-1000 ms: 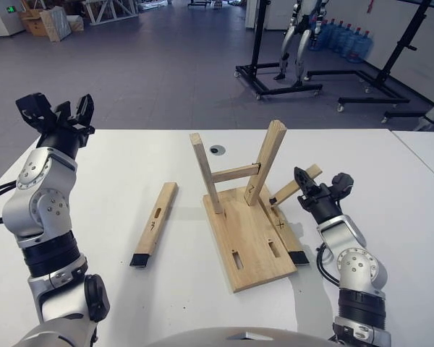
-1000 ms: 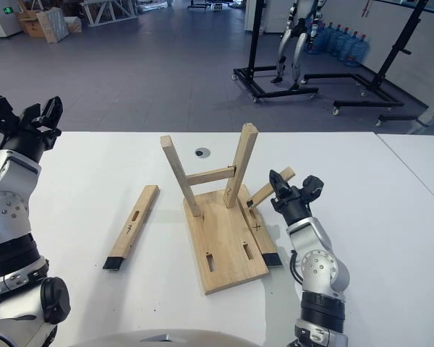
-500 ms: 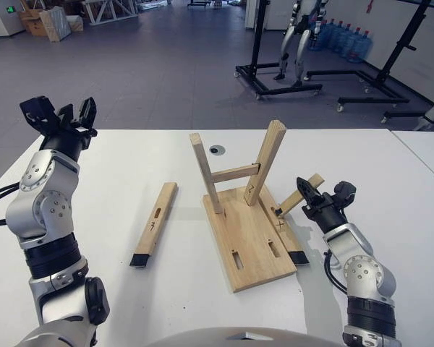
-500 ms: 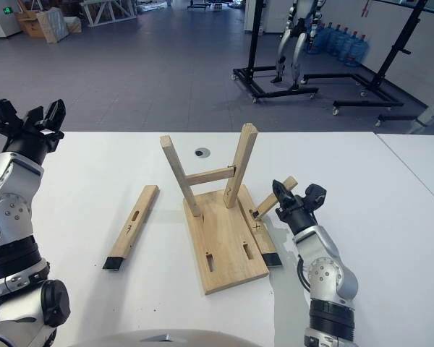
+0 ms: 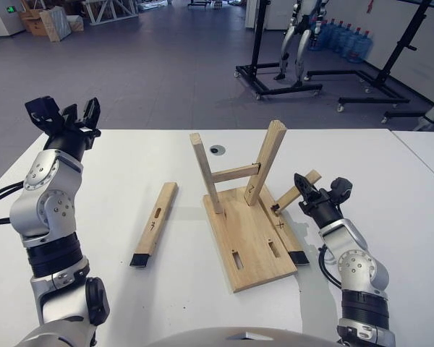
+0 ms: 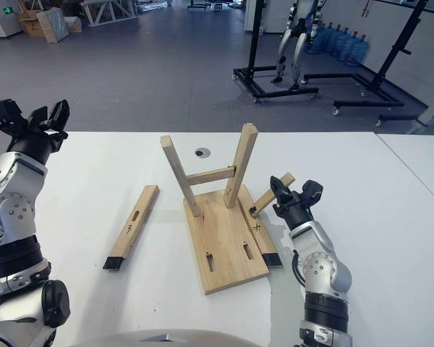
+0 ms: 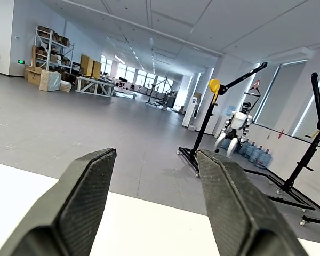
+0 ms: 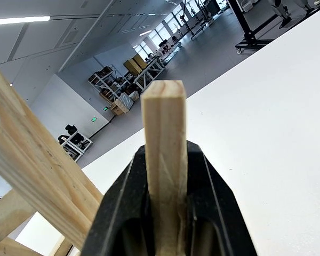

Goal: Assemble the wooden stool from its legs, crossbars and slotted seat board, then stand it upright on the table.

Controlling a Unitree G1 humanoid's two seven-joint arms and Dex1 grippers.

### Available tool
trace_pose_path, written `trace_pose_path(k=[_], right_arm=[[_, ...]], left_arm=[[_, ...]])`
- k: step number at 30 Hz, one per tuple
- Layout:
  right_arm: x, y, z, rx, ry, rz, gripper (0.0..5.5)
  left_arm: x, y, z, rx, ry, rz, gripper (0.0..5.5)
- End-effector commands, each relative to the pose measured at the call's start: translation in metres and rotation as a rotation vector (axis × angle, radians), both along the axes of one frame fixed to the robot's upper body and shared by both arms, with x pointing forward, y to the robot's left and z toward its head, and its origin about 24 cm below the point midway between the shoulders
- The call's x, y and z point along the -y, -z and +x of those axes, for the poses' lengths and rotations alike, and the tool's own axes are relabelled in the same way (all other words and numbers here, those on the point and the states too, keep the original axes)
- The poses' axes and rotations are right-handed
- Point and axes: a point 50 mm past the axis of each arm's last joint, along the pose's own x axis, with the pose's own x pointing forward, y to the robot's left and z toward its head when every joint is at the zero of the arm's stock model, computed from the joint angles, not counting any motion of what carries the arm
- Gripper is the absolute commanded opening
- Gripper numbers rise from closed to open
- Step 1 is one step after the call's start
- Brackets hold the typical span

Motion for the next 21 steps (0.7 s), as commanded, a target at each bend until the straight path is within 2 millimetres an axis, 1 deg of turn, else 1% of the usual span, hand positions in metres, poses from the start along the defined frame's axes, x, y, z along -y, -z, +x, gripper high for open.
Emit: trace_pose_path(k=[1,13,21], right_arm=[[0.000,0.003,-0.003,-0.006,0.002,-0.014,0.40],[-0.004,0.013,-0.002,-0.018,-0.010,-0.066,0.40],[-0.011,0.011,-0.004,0.029,-0.062,-0.301,0.40]], left_arm=[[0.000,-0.002,0.000,0.004,-0.003,0.020,2.75],[0.002,-0.003,0.002,0.009,0.010,0.033,2.75],[0.004,-0.003,0.003,0.016,0.009,0.046,2.75]])
